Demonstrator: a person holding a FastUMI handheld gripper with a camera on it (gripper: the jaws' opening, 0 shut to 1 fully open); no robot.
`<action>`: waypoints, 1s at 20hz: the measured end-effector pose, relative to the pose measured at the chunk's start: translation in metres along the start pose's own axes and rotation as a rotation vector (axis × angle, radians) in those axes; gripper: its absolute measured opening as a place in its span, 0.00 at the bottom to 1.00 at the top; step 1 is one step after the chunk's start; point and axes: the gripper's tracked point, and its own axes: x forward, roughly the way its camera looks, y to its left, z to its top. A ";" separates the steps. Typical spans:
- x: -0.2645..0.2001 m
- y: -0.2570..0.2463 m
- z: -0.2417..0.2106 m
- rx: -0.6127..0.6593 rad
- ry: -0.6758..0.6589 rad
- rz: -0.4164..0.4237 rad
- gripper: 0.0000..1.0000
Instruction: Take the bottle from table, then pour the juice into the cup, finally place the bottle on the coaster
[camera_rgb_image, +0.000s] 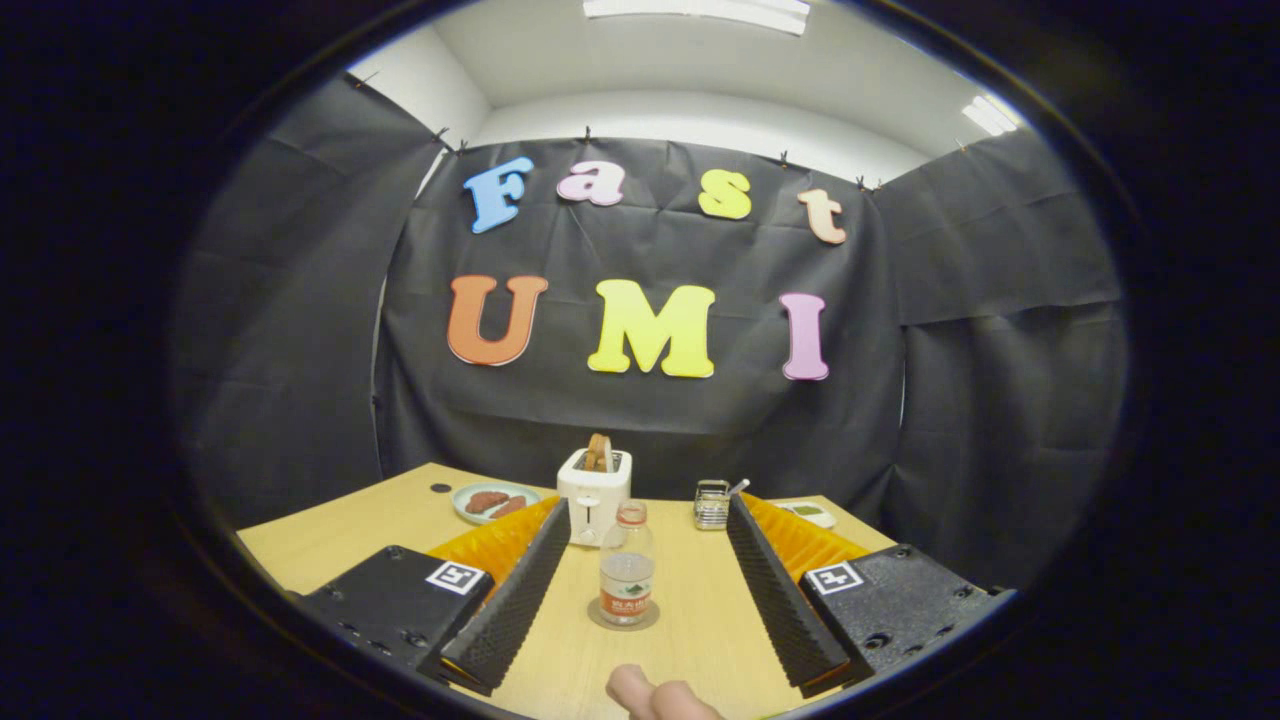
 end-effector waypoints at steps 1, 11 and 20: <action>-0.007 -0.001 0.008 0.020 -0.003 0.007 1.00; -0.057 -0.014 0.068 0.040 -0.015 0.002 1.00; -0.085 -0.028 0.104 0.086 -0.012 0.008 1.00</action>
